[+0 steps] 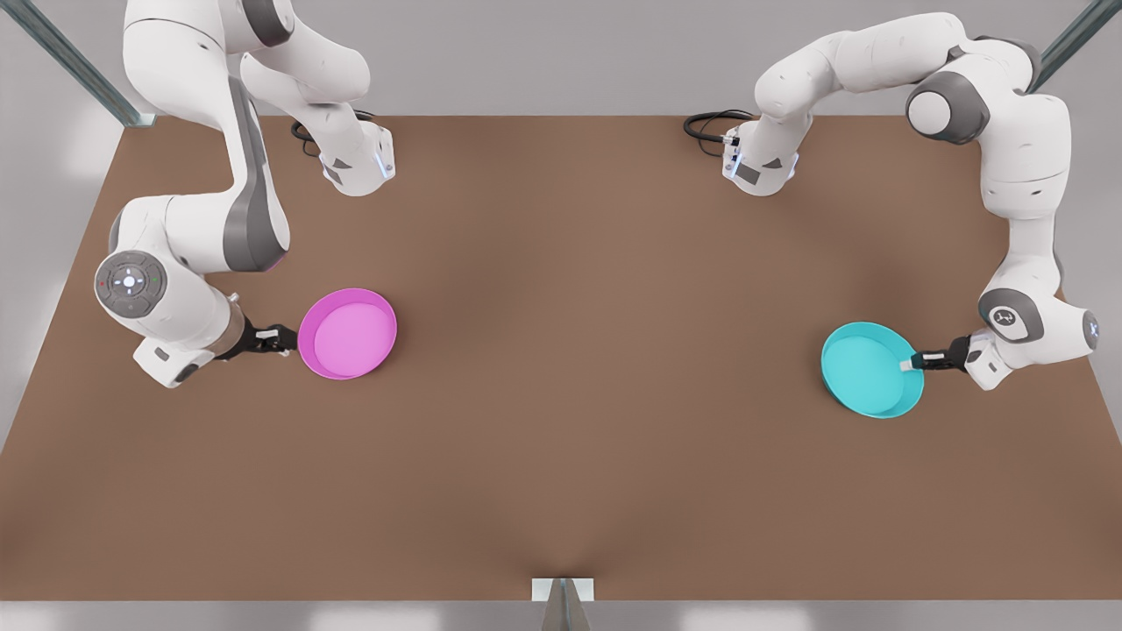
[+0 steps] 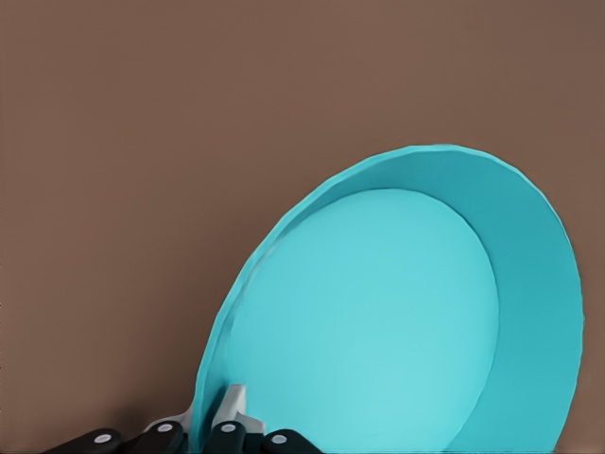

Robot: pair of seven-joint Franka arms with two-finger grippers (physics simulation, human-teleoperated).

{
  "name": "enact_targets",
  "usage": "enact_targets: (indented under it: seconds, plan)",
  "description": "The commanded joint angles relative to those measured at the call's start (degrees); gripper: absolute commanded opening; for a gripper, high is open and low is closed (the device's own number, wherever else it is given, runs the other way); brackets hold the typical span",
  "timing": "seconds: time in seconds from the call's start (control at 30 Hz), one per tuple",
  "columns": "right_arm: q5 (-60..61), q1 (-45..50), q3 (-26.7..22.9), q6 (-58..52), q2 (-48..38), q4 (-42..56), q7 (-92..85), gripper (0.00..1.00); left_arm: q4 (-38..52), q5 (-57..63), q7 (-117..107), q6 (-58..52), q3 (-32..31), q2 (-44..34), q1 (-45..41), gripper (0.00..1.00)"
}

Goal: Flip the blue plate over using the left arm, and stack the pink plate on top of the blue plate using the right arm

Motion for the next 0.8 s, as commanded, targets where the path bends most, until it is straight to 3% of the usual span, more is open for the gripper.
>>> enact_targets:
  seconds: [0.0,0.4,0.77]
  plan:
    - [0.0,-0.01,-0.03,0.0,0.0,0.0,0.0,1.0,0.01,-2.98,0.24,-0.25,0.01,-0.01,0.0,0.25]
    - [0.0,-0.1,-0.03,0.0,0.0,0.09,0.18,1.0,0.72,-0.87,0.33,-2.97,0.45,-3.52,-0.35,0.22]
    - [-1.49,-0.45,0.23,-3.43,0.0,-0.09,0.35,1.0,9.85,15.83,-0.29,-11.58,0.18,-4.84,-7.73,0.21]
